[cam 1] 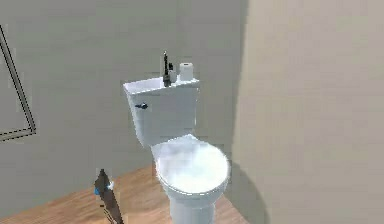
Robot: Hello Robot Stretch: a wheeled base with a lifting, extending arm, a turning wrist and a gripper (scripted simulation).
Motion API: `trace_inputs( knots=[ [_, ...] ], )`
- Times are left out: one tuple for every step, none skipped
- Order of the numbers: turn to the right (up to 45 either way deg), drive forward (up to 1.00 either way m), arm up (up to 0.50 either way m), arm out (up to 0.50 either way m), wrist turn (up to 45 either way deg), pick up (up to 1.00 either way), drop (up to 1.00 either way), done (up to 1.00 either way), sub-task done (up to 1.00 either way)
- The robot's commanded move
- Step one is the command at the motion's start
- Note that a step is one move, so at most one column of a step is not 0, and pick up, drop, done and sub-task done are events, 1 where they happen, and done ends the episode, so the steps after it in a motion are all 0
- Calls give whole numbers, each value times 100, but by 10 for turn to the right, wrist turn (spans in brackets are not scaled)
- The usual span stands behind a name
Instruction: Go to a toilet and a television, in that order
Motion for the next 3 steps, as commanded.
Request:
trace_inputs(
  knots=[
    [-450,0,0,0,0,0,0,0,0],
    [-450,0,0,0,0,0,0,0,0],
    [-450,0,0,0,0,0,0,0,0]
  ],
)
